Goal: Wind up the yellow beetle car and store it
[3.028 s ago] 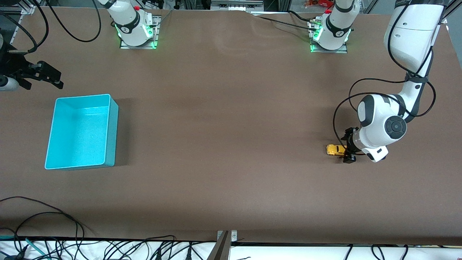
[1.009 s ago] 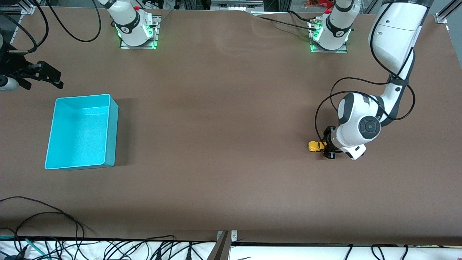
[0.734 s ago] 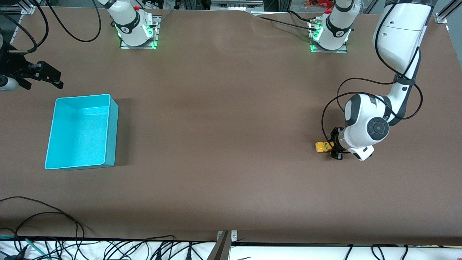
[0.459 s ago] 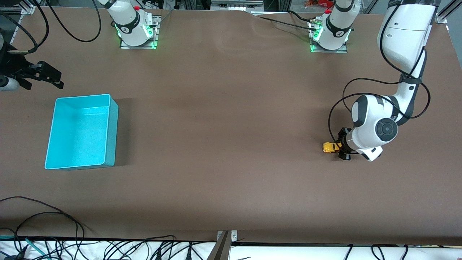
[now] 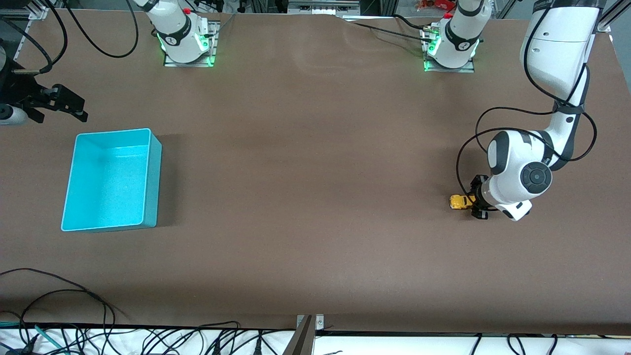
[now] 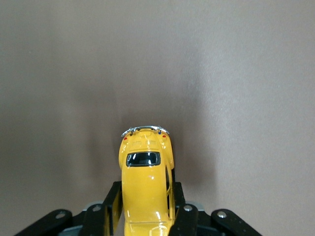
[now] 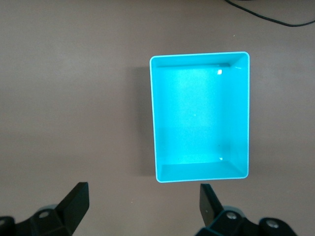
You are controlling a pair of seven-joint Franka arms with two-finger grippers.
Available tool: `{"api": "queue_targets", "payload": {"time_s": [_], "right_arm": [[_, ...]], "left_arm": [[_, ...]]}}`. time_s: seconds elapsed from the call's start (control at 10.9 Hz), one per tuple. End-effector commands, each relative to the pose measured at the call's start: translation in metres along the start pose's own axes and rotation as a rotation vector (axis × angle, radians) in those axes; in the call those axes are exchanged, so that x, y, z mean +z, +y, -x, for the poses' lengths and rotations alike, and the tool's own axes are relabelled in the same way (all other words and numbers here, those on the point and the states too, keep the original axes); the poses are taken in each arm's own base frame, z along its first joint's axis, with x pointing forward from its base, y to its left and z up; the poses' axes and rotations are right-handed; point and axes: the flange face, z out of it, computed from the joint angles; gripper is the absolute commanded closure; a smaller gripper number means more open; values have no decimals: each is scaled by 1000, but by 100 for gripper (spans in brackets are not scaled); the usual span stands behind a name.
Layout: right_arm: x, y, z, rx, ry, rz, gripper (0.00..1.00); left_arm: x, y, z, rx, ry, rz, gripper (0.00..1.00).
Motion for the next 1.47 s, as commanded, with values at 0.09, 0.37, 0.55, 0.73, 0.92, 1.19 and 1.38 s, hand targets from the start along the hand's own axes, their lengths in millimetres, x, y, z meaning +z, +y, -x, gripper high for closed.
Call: {"api": "queue_targets", "payload": {"time_s": [0.09, 0.37, 0.55, 0.73, 0.92, 1.19, 1.38], "right_arm": [[-6, 0, -2, 4, -2, 3, 0], [-6, 0, -2, 5, -2, 3, 0], [-6, -1, -2, 2, -4, 3, 0], [-5, 1, -2, 4, -5, 3, 0], [-5, -1, -2, 1, -5, 3, 0], [-5, -1, -2, 2, -5, 3, 0], [-5, -3, -2, -1, -7, 4, 0]], "left_arm": [[53, 5, -32, 74, 54, -28, 100], [53, 4, -43, 74, 57, -30, 100], [56, 3, -46, 71, 59, -34, 100], [56, 3, -52, 62, 60, -33, 100], [50, 6, -65, 46, 73, -24, 100], [49, 6, -66, 38, 74, -22, 100], [48, 6, -66, 33, 74, -22, 100]]}}
